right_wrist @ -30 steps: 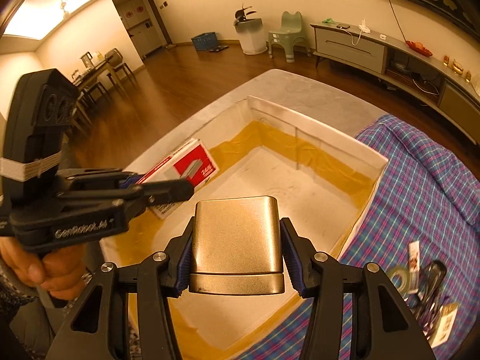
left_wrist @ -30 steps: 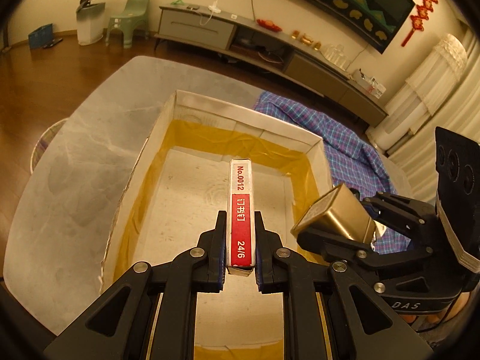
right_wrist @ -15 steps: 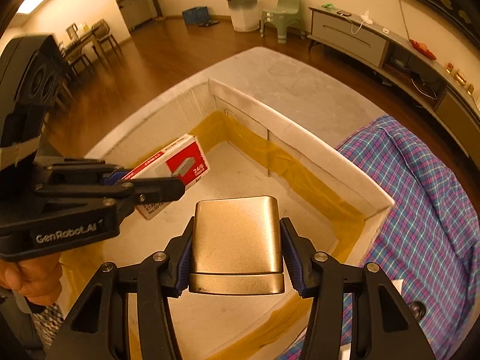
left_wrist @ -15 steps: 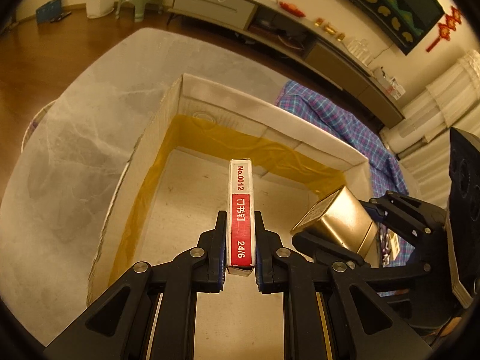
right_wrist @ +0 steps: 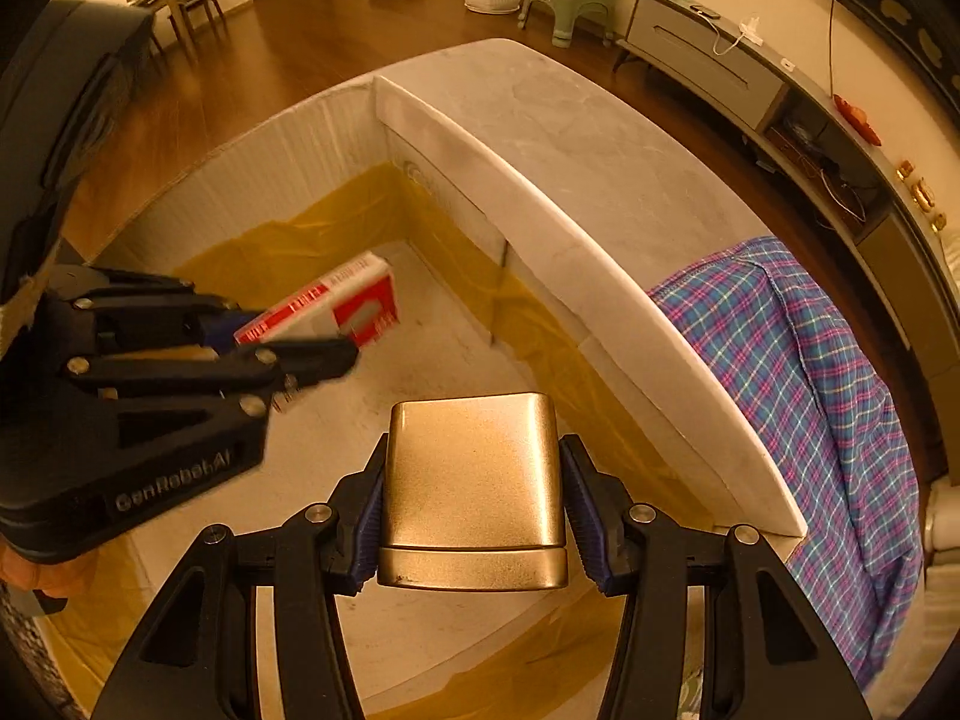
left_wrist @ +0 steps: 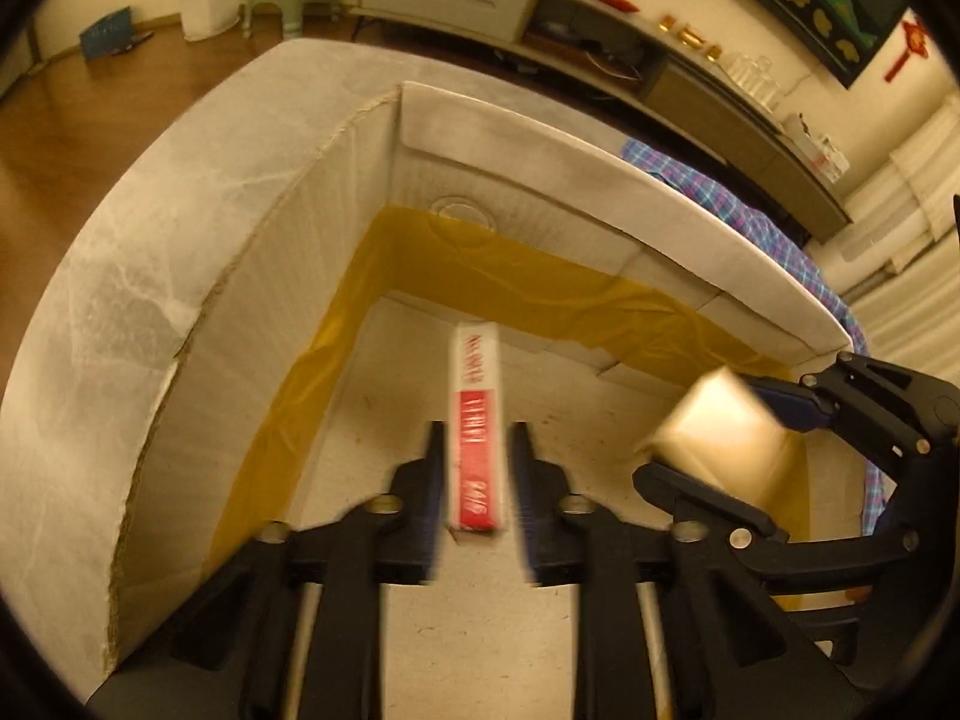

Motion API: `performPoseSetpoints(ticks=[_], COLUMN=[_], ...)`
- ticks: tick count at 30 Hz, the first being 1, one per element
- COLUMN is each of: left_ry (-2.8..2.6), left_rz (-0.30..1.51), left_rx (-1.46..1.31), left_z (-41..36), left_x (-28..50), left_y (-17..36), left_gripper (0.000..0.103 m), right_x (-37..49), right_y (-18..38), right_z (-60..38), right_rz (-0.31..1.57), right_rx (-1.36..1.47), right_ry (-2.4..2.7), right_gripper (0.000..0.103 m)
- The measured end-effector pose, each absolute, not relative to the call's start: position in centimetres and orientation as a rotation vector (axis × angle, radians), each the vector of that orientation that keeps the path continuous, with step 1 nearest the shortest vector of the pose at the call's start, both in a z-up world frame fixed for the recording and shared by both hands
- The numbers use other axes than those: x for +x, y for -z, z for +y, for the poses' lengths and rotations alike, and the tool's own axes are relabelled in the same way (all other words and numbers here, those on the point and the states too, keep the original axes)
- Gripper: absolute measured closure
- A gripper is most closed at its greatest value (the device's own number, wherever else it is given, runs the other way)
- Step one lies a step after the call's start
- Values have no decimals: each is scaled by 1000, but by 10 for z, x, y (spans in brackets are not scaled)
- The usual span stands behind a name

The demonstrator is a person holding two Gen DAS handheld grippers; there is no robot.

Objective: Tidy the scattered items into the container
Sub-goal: 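Lower both items into the cardboard box and open both tools, then withdraw both open tools from the box back over the bed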

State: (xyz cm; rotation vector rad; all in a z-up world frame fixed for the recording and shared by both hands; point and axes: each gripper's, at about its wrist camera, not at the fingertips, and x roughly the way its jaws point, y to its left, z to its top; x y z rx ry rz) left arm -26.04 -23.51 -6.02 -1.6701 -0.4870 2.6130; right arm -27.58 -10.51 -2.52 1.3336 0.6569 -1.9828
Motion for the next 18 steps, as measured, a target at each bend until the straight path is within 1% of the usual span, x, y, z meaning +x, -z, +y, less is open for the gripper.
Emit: performPoseSetpoints(ticks=[2,6,18], left_ry=[-2613,-2633,-2682], left_rz=[-483,-465,-418], left_rx=[-1661,-1652,-1629], left_z=[-234,-234,-228], left_x=[-257,-251,-216], left_y=[60,54,24], left_gripper=[64,63,63], right_x=[-274,-265,-225], right_y=[22,15,-12], right_z=[-102,-99,-83], right_rz=[674,667,526], right_rx=[1337,1322,1285], right_ry=[1997,2015,2026], right_gripper=[49,44,43])
